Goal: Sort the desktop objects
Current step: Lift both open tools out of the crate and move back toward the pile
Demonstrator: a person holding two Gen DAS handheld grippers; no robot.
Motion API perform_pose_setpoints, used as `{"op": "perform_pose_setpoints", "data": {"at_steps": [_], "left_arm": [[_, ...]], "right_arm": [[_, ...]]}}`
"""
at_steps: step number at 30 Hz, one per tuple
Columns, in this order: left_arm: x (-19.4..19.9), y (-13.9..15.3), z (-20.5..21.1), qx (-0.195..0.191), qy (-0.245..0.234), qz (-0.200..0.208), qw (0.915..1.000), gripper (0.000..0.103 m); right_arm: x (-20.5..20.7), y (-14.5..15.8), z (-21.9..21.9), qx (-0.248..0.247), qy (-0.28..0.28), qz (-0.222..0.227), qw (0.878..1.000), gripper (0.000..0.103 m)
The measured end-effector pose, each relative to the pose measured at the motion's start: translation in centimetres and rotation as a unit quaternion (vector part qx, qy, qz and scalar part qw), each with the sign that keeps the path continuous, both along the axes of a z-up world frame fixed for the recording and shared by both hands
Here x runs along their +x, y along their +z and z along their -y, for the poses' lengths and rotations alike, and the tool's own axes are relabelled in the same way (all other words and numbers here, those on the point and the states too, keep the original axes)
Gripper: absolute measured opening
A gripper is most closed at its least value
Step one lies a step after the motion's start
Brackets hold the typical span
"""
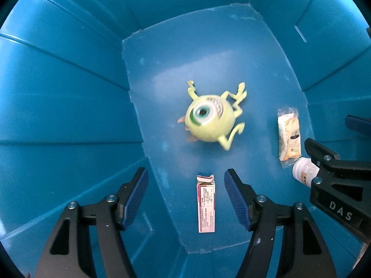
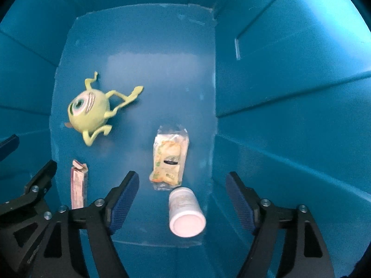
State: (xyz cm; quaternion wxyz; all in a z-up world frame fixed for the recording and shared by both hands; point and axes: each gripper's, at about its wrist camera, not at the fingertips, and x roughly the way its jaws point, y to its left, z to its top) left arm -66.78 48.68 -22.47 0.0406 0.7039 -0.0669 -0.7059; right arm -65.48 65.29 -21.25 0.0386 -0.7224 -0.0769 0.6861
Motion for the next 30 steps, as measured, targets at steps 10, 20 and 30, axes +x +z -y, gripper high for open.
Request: {"op": "perform_pose_setpoints", "data": {"at_steps": [10,20,30], "left_arm": [[0.0,1.0,0.2,-0.008,0.002,-0.013,0.9999,0.067],[0.8,8.6,1.5,0.043,0.020,-0.108,0.9930,0.067],[5.5,20.5,3.7,0.119,0.004,-0.242,0.9628,0.067]], "right_arm": [[-0.5,0.6,0.1,-0.036,0.029,-0.019,0.999,0.094],[-0.4,8.7,-0.4,-0.127,0.054,-0.129,0.982,0.102],[5.8,21.6,0.9,-0.172,0.092,-0.285,0.938,0.103]]}}
